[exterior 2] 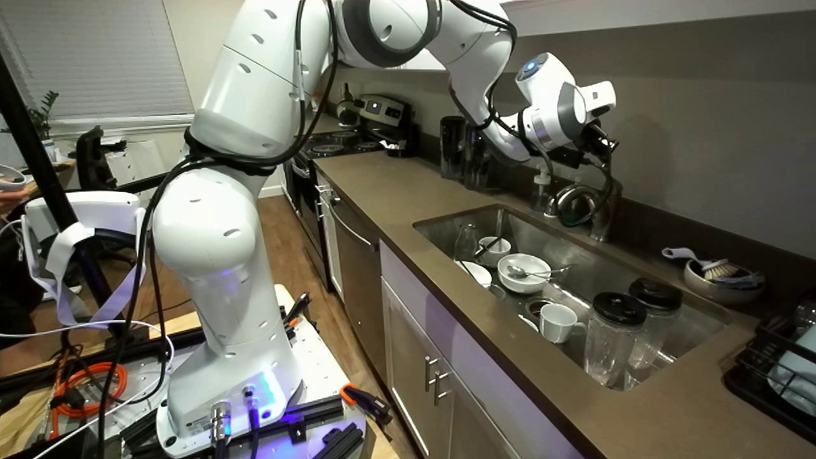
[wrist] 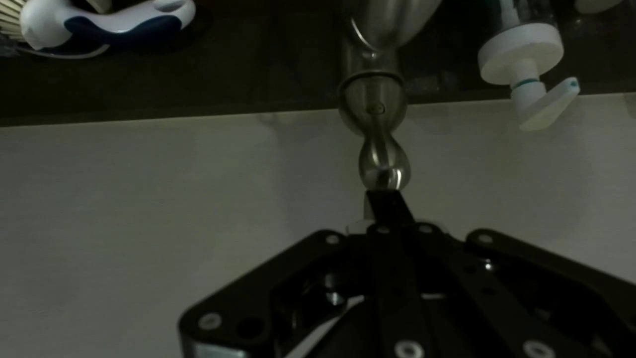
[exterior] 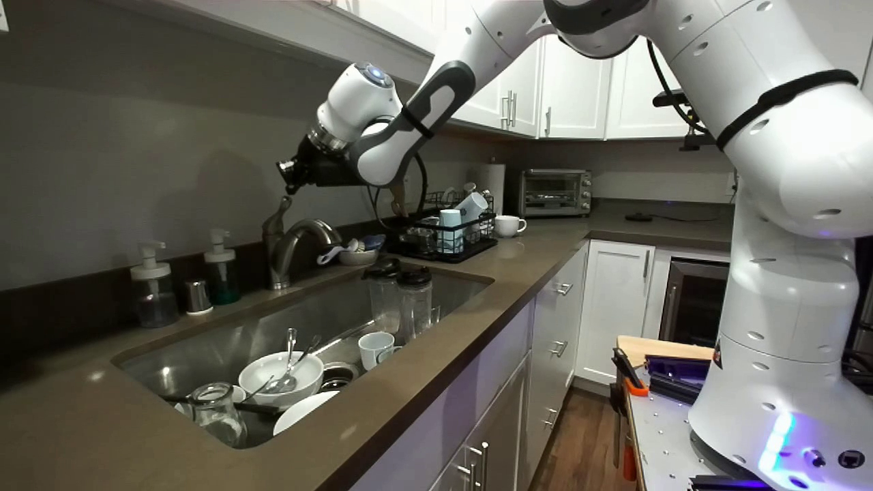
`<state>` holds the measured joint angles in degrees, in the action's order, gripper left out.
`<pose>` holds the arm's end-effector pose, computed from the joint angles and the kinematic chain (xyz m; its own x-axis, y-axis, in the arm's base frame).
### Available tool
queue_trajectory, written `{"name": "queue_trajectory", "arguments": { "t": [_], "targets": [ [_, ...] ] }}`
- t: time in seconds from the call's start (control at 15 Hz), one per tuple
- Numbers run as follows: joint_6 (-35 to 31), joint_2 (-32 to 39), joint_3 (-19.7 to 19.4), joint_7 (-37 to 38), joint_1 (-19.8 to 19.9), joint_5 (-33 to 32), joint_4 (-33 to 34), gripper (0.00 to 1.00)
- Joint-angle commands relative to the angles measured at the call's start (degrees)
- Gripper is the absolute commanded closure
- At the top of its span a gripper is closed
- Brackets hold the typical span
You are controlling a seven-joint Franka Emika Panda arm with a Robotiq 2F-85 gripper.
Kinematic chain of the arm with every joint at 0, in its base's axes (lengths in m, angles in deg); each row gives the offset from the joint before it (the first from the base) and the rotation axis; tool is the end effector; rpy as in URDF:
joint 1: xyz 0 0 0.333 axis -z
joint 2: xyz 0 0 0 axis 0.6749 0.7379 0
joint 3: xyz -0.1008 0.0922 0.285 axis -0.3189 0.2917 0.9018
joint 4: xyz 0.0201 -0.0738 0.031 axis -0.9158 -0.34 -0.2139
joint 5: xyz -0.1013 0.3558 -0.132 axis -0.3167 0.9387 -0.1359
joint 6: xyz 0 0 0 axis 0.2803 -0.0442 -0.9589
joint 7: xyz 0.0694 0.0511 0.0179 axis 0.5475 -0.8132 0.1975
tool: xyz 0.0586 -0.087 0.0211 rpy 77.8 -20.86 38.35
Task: Push the faucet handle upwards
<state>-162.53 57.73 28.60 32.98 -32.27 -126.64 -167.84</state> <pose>0.7255 -0.0876 0.3981 0.5657 -0.1660 0.8077 -0.2447 -0.9692 -0.0278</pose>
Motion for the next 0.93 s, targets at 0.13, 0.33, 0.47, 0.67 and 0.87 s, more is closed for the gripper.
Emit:
{"name": "queue_trajectory", "arguments": {
  "t": [0.13, 0.33, 0.47, 0.67, 0.87],
  "targets": [
    [-0.29, -0.27, -1.60, 0.09, -1.32, -1.20, -0.22, 0.96],
    [0.13, -0.25, -0.13, -0.93, -0.68, -0.54, -0.62, 0.96],
    [0.67, -0.11, 0.20, -0.96, -0.63, -0.43, -0.62, 0.96],
    [2.40, -0.38, 1.04, -1.40, -0.09, -0.04, -0.98, 0.96],
    [4.22, -0.46, 1.66, -1.82, 0.26, 0.20, -1.05, 0.96]
  ]
}}
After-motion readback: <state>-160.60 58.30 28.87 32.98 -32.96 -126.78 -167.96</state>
